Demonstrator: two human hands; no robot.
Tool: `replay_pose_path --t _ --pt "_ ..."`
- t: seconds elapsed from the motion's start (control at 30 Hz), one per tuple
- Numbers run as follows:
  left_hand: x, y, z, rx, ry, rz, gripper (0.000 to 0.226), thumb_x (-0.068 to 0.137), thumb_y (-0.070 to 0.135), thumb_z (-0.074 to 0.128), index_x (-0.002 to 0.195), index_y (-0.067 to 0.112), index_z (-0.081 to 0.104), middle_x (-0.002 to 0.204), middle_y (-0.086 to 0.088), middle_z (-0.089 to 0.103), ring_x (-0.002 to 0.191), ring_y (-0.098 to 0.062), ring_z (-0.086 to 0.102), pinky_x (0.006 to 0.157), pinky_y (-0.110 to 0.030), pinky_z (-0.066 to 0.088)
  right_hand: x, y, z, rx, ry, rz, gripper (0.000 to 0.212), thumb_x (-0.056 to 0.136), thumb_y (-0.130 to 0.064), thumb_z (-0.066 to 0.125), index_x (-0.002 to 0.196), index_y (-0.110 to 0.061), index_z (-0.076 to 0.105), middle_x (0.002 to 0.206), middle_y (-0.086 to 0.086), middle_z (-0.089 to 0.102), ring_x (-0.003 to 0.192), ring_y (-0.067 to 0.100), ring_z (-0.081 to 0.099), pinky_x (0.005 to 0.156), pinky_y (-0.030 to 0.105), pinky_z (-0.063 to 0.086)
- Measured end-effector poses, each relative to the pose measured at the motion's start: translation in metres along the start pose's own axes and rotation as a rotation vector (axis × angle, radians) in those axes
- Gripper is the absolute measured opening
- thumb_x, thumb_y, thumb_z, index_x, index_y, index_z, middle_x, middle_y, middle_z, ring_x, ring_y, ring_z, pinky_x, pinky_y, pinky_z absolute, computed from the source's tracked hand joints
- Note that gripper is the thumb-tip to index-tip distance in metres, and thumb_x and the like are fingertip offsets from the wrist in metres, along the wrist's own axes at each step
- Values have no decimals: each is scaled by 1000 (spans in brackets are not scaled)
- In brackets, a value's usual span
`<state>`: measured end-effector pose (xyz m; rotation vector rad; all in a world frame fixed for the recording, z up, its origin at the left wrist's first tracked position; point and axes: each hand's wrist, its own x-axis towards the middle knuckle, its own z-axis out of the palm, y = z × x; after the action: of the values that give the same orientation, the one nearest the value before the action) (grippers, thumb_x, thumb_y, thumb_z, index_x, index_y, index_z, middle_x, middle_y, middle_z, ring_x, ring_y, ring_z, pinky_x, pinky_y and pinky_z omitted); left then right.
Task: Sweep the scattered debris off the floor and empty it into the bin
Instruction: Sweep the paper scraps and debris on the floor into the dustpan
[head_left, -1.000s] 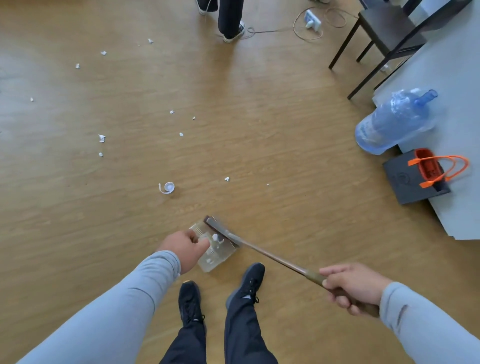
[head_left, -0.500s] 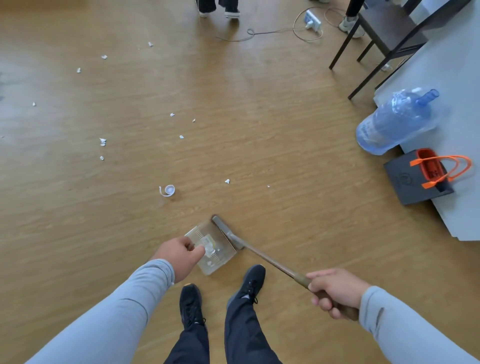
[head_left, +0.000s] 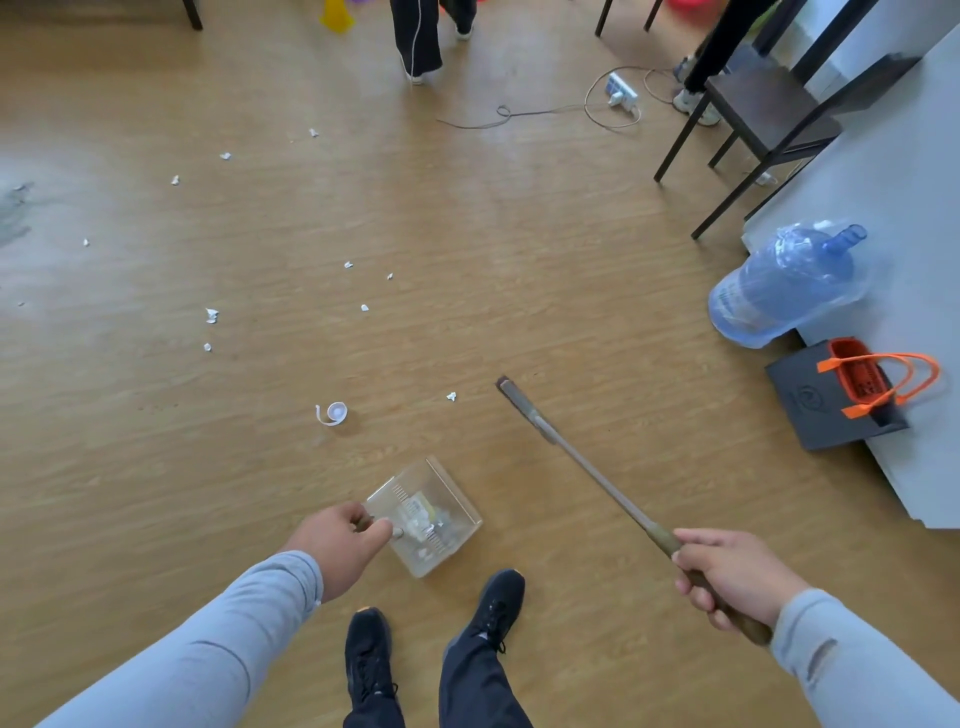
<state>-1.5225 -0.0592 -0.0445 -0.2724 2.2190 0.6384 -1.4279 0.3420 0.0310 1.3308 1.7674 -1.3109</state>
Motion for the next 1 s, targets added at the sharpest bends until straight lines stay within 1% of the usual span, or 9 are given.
replay_pose_path --t 0.13,0.27,0.43,0.53,0.63,0.73,0.87,0.93,1.0 --pt "23 25 5 -54 19 -13 35 88 48 54 88 15 63 66 -1 62 63 -21 57 60 -31 45 55 -35 18 -31 95 -27 47 93 -1 51 139 -14 54 62 15 57 34 15 41 36 16 33" --pt "48 52 17 -74 25 -28 35 85 48 53 85 14 62 64 0 60 64 -23 60 61 -31 47 102 -52 40 -89 122 -17 42 92 -1 49 130 -15 58 60 14 53 33 17 40 38 18 34" --pt "56 83 31 -54 69 -15 35 87 46 53 91 13 64 68 1 58 63 -21 53 60 -30 44 86 -30 43 -289 -33 18 41 91 -6 51 129 -18 59 57 14 54 37 19 41 42 24 36" --pt "57 93 28 -77 66 -23 34 85 46 52 89 13 62 66 2 54 61 -21 50 59 -29 43 56 -16 5 -232 -166 43 45 92 0 54 134 -14 57 54 15 53 33 17 38 35 18 32" --pt "58 98 25 -61 59 -23 29 82 48 50 76 19 53 63 3 51 59 -22 46 59 -29 42 28 -22 -47 -103 -217 105 33 94 5 58 125 -5 61 63 24 58 35 18 42 34 17 31" --pt "59 102 23 -59 57 -26 31 84 48 51 79 17 56 65 2 53 60 -22 48 60 -30 43 17 -21 -61 -106 -223 81 31 93 12 57 120 -2 62 63 27 56 33 18 43 32 17 30" --pt "60 100 23 -60 83 -31 38 85 47 52 92 12 64 67 1 57 63 -22 52 63 -30 46 34 -15 -29 -284 -164 6 38 88 6 57 118 -16 63 57 20 60 35 18 44 35 17 32" --pt "60 97 24 -62 80 -27 40 82 49 51 92 12 64 65 2 56 62 -22 51 64 -31 47 41 -17 -15 -360 -164 -7 43 85 1 58 120 -23 60 56 17 63 36 19 46 35 18 33" --pt "60 95 25 -74 73 -25 41 79 51 50 90 15 64 64 3 57 61 -22 52 65 -32 50 41 -24 -11 -386 -198 13 42 84 -1 60 120 -23 60 59 17 66 37 19 49 36 19 35"
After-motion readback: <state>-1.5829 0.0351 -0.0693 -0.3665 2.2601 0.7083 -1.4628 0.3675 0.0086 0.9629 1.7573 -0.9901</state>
